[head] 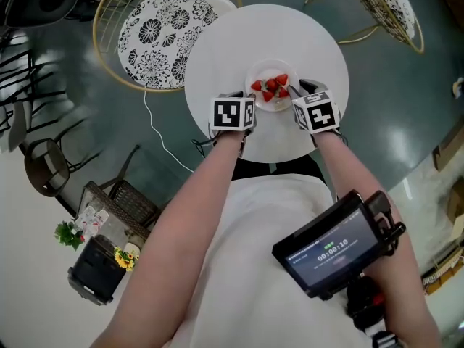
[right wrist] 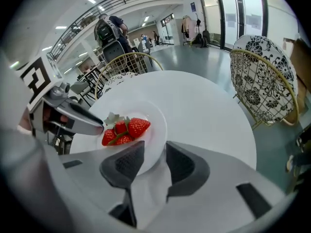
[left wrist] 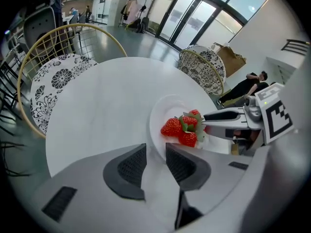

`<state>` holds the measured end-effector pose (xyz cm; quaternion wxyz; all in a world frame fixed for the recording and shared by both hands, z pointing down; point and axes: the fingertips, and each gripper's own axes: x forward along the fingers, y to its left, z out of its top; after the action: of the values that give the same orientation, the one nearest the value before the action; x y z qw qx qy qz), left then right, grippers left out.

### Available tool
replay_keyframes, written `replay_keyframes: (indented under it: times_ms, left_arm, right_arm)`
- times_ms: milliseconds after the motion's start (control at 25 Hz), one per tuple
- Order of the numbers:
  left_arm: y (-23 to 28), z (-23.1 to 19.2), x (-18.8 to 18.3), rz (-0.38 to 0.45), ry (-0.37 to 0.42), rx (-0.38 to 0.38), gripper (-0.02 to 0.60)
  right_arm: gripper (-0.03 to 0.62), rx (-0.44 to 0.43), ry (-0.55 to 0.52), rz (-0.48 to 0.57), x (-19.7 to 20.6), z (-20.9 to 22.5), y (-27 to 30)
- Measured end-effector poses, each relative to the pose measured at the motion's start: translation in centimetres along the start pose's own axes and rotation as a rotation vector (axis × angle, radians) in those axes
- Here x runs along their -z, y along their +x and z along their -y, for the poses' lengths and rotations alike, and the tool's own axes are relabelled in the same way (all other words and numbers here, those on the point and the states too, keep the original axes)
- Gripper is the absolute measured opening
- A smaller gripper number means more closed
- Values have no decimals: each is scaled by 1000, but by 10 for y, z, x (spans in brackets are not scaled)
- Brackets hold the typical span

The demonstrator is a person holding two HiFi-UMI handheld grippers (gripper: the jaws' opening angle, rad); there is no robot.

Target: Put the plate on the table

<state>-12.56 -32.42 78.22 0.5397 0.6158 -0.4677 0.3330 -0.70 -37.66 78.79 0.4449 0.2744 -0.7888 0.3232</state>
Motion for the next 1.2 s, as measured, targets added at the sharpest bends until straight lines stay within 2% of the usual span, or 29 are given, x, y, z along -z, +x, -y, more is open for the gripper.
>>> replay_keyframes:
  times_ms: [160,480,640,800,920,1000,1040,1200]
  left_arm:
    - [-6,-6,2,30,-3,-17,106]
    - [-26,-14,8,99,-5,-30,106]
    - [-41,-15,12,152,2,-1,106]
    - [-57,-7,24,189,-14,30,104]
    - [-69,6,29,230,-14,57,100]
    - [-78,18,29,270,-2,75,27]
    - [-83,24,28,291,4,88,11]
    - [-106,54,24,384,23,168,6]
  right_arm:
    - [117,11,-37,14,-3,1,-1]
    - [115,7,48,66,7,17,-20]
    - [112,-8,85,108,10,24,-35]
    - [25,-20,94,157,12,26,-58]
    - [23,-56,83,189,12,21,-75]
    - [23,-88,67,208,12,15,-88]
    - [23,-105,60,219,12,12,-95]
    - [5,-175,66,288,9,-1,-126]
